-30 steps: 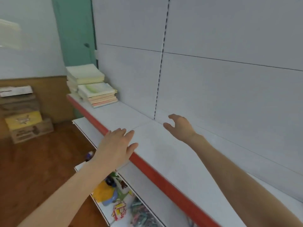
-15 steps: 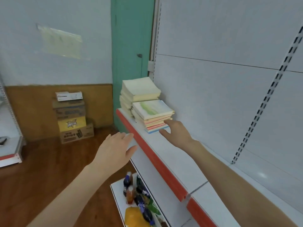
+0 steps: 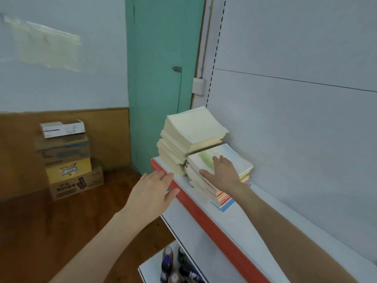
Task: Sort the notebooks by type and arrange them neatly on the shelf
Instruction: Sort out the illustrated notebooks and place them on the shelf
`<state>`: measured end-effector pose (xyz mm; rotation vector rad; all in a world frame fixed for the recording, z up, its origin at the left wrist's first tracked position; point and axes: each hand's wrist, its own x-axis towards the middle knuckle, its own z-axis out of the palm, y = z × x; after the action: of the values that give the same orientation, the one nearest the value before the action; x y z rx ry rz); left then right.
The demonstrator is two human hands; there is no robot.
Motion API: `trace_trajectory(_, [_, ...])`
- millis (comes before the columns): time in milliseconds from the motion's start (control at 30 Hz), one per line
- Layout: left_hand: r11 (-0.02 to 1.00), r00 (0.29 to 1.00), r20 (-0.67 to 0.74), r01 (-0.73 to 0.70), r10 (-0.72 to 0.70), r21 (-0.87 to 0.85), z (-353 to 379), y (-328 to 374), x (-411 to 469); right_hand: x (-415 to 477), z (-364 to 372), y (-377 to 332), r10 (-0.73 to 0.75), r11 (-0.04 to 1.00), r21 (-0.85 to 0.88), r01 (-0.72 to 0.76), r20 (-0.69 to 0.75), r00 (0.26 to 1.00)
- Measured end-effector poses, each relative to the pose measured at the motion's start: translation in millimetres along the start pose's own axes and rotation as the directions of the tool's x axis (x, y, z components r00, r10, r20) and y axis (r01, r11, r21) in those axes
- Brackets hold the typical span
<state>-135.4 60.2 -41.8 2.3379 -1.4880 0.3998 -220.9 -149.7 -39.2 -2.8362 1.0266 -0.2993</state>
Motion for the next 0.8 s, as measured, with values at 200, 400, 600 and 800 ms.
trace_trajectory(200, [0.967, 0.966, 0.103, -0.222, 0.236, -0.127, 26.8, -73.1, 44.8, 23.6, 42.6, -22.9, 0.217, 0.972, -0.086, -0.217, -0.010, 0.976])
trace_trajectory(400, [0.742, 0.963, 0.201, 0.002, 0.179, -0.670, 25.3, -83.5, 61.4, -11.4, 12.8, -50.7, 0.275, 0.949, 0.149, -0.276, 0.030, 0.961])
trace_trajectory(600, [-0.204, 0.681, 0.688, 0.732, 0.251, -0.650, 15.9, -65.9, 92.8, -80.2, -11.4, -113.4, 0.138, 0.979, 0.149, -0.141, 0.029, 0.990])
trace_trajectory(800, [-0.043, 0.717, 0.663, 0.685, 0.217, -0.727, 21.2, -72.4, 76.0, -98.9, -4.5, -129.3, 0.067, 0.957, 0.267, -0.111, 0.170, 0.983])
